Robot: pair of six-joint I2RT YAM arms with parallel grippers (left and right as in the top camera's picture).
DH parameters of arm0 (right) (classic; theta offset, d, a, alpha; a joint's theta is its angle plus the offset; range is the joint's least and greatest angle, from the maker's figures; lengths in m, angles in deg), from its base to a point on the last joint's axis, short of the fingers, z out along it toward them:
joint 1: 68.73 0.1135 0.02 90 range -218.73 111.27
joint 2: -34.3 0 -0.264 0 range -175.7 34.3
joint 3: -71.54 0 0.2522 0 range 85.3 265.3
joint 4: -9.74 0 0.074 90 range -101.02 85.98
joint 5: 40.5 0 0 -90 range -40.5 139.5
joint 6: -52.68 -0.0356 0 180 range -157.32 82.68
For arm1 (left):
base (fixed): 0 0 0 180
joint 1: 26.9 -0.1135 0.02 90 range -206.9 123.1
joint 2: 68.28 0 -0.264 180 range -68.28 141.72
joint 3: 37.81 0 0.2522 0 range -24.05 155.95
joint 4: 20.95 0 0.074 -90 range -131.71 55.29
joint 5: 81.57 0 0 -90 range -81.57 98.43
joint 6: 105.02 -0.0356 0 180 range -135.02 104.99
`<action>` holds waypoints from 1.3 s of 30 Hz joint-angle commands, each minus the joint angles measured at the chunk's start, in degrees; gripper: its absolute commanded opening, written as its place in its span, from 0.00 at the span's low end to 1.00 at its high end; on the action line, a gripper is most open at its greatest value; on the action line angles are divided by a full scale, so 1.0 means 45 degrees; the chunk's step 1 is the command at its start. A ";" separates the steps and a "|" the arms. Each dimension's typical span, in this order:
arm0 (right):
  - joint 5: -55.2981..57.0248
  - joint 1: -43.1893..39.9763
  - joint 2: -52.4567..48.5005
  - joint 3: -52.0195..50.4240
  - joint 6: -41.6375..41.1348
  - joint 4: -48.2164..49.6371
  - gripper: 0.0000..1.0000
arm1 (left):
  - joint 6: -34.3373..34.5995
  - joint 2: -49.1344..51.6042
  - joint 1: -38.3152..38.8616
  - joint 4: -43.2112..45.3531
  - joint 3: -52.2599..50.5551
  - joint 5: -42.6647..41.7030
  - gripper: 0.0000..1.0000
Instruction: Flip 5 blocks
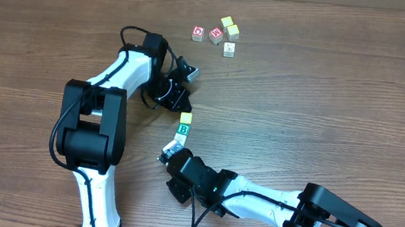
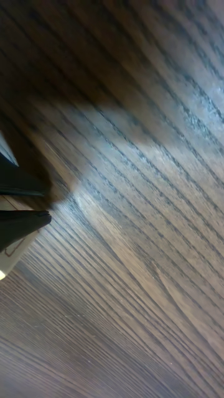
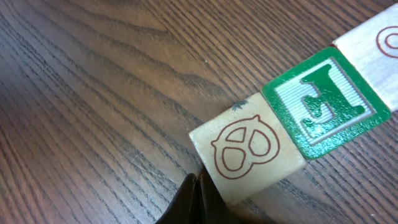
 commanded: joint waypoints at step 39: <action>-0.0335 -0.0219 0.2142 0.0121 -0.0102 -0.0515 0.05 | 0.1758 -0.0427 -0.0087 -0.0126 0.1603 0.0291 0.04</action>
